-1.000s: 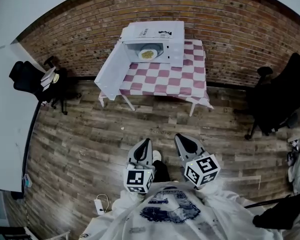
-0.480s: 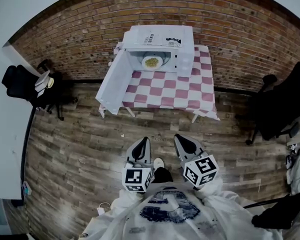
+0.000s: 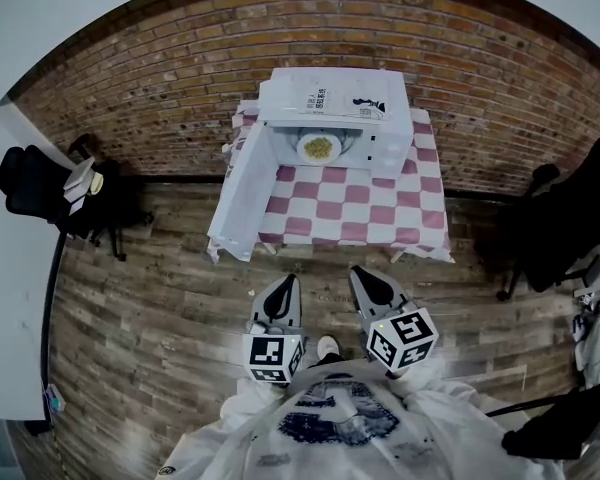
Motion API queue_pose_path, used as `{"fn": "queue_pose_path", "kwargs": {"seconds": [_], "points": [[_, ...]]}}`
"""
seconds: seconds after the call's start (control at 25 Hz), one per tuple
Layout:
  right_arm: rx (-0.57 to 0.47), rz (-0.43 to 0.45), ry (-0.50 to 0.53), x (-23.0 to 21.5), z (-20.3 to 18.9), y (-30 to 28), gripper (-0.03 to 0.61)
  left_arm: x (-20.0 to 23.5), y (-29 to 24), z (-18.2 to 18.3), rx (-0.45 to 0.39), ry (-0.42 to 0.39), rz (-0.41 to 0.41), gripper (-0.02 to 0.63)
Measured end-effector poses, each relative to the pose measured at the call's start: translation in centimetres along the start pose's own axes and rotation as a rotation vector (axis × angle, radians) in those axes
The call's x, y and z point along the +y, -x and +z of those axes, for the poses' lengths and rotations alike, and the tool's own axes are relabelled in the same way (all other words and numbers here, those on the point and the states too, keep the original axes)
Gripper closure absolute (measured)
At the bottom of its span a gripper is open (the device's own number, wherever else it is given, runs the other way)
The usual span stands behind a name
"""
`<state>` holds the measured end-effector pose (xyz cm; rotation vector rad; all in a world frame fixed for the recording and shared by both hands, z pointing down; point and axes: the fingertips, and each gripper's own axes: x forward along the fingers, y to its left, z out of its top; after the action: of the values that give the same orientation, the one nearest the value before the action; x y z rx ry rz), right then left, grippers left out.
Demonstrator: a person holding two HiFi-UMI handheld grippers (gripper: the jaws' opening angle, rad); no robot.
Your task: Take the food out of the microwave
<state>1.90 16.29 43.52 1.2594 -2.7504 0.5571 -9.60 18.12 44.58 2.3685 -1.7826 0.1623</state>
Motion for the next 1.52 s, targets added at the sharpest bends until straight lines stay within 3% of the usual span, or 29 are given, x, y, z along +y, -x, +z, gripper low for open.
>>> {"fn": "queue_pose_path", "kwargs": {"seconds": [0.64,1.52], "points": [[0.03,-0.064,0.001,-2.3,1.0,-6.4,0.565,4.6,-5.8,0.1,0.014,0.034,-0.047,0.606],[0.06,-0.054,-0.059,-11.2,4.4,-16.5,0.565,7.6,-18.7,1.7,0.076,0.02,-0.045,0.606]]}}
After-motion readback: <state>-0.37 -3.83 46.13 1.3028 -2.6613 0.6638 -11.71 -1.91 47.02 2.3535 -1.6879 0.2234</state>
